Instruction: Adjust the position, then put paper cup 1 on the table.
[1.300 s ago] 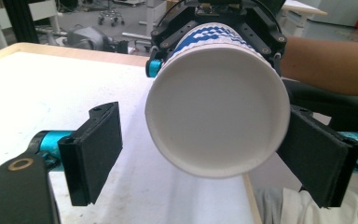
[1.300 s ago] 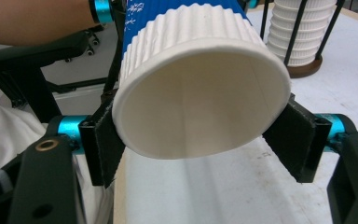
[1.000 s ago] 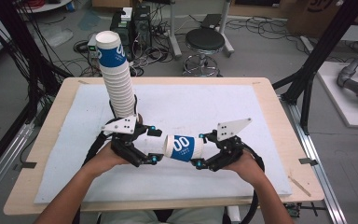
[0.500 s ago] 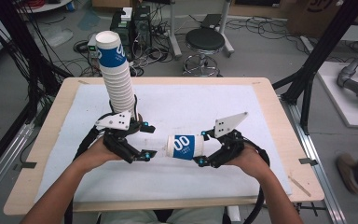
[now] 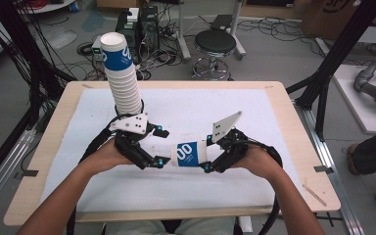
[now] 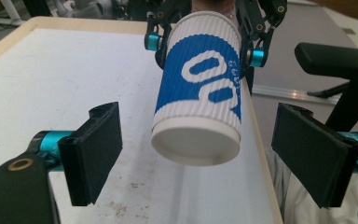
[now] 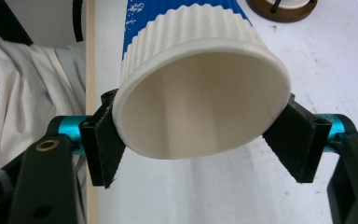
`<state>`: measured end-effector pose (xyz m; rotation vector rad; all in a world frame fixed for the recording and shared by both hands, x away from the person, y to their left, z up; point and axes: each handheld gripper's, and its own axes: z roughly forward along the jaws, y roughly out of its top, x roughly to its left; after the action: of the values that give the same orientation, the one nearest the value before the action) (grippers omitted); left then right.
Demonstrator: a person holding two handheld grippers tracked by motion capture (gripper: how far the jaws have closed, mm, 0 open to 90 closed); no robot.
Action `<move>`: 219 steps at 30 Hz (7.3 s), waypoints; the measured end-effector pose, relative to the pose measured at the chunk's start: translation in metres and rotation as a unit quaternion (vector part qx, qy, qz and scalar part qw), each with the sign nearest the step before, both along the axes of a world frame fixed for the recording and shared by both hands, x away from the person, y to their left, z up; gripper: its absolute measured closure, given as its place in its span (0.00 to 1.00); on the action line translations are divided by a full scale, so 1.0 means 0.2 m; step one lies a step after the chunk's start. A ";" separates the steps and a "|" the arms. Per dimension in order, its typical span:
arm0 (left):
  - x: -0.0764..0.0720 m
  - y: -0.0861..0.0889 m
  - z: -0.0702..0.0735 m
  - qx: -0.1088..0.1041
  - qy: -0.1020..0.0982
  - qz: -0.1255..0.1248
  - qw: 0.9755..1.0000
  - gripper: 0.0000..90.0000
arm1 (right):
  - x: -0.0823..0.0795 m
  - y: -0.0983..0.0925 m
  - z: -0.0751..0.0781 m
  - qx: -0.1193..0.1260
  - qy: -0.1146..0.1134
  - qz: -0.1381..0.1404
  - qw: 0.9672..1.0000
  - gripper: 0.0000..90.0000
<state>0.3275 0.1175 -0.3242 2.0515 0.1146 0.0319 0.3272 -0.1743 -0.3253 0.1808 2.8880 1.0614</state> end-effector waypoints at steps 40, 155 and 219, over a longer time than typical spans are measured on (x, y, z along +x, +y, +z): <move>0.06 -0.34 -0.05 0.182 0.021 -0.061 0.981 0.31 | -0.01 0.22 0.06 -0.156 -0.023 0.036 0.987 0.30; 0.36 -0.24 -0.48 -0.249 0.004 0.140 0.958 0.31 | -0.12 -0.62 -0.26 0.209 -0.061 -0.258 0.941 0.24; 0.15 0.01 -0.55 -0.094 0.017 0.217 0.971 0.19 | -0.13 -0.63 -0.29 0.204 -0.054 -0.281 0.936 0.24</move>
<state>0.3573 0.1203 -0.4340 1.8039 0.5665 0.2473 0.3005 -0.3009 -0.3830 0.8728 2.2496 1.4482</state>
